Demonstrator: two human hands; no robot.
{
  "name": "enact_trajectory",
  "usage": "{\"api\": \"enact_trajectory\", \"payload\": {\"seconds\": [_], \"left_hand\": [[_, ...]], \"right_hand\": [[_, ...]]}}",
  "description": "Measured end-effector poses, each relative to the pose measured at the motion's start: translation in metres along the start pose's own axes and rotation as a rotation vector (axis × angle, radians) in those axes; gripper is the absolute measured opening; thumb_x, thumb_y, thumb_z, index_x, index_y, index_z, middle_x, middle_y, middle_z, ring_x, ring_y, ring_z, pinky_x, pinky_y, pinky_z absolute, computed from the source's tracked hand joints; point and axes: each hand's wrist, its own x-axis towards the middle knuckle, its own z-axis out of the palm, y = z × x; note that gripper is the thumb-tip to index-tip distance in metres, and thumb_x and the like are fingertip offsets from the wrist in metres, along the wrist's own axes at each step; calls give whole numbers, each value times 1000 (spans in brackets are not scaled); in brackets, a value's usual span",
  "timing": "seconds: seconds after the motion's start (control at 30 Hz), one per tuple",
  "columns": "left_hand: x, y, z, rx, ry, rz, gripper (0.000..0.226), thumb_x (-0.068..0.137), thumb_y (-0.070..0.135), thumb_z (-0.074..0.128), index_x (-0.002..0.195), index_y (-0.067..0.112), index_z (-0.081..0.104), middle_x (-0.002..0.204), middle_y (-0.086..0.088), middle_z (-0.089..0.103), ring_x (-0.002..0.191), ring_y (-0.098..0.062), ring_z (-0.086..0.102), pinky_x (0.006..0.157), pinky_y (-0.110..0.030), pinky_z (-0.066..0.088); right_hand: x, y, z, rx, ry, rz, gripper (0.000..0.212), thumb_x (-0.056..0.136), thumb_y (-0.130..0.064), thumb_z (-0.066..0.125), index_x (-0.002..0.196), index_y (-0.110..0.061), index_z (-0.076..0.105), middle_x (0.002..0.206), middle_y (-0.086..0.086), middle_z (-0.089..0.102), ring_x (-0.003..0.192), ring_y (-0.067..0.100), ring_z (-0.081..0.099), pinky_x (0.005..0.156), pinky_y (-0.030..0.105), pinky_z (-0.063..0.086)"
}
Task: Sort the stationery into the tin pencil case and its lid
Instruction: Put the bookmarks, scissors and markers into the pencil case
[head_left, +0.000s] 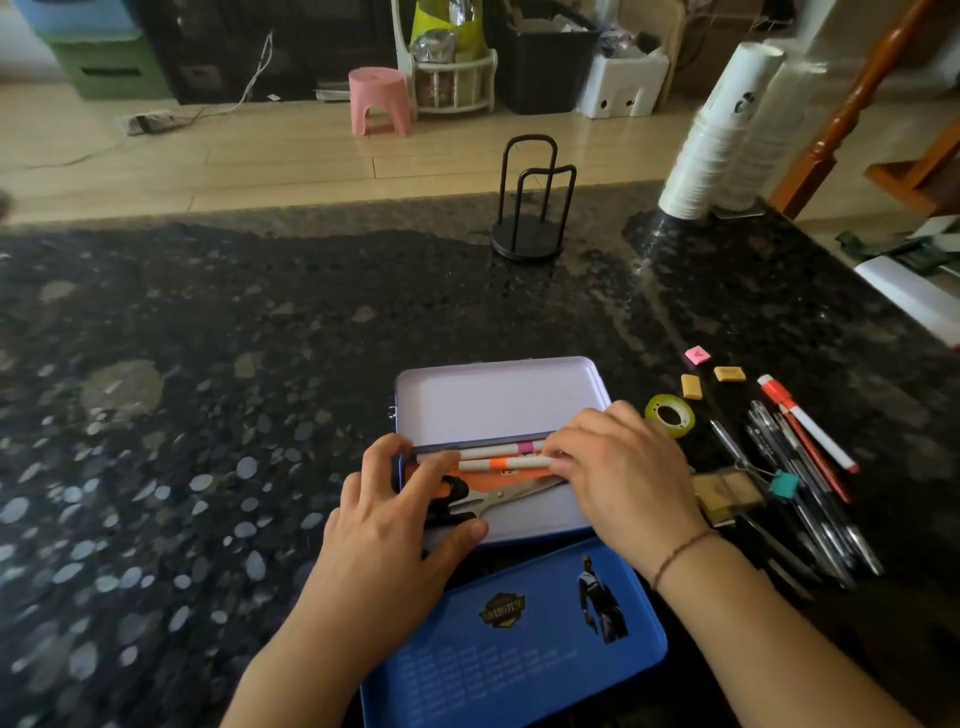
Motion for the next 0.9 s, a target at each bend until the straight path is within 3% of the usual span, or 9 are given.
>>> {"api": "enact_trajectory", "payload": {"seconds": [0.13,0.33,0.43,0.5,0.63,0.8,0.9], "left_hand": [[-1,1,0,55,-27,-5,75,69,86,18,136,53,27,145,7,6,125,-22,29,101,-38,37],[-2,2,6,62,31,15,70,67,82,22,132,59,32,149,9,5,127,-26,25,99,-47,35],[-2,5,6,118,89,71,60,72,79,33,126,54,42,152,6,18,135,-31,19,98,-58,33],[-2,9,5,130,101,133,58,76,76,35,125,48,46,151,7,25,138,-30,19,100,-58,30],[-1,13,7,141,97,222,59,83,74,29,126,41,51,137,17,43,135,-24,28,103,-47,21],[-1,14,10,207,76,218,64,85,73,25,127,35,55,128,17,50,127,-22,36,103,-43,16],[-1,14,11,223,76,217,63,85,72,26,125,35,56,128,18,50,127,-22,35,103,-44,16]], "right_hand": [[5,-10,0,57,13,49,11,79,-33,72,86,-28,66,85,-9,60,79,14,51,62,33,49],[4,0,-14,155,82,111,10,83,-36,66,83,-27,65,83,-12,59,80,11,50,66,27,46],[-6,49,-36,114,214,341,6,85,-23,64,89,-24,68,89,-4,65,86,21,57,69,29,45],[-22,96,-49,10,247,571,13,85,-16,63,96,-21,70,96,4,68,90,29,60,69,30,43],[-52,160,-57,-119,22,934,23,85,-23,65,106,-18,71,109,13,68,98,36,62,83,42,52],[-62,171,-48,-47,66,992,9,82,-24,67,87,-17,71,86,7,71,81,32,64,75,42,54],[-67,187,-48,-62,228,924,27,77,-40,56,96,-22,61,83,4,68,77,31,63,71,46,55]]}}
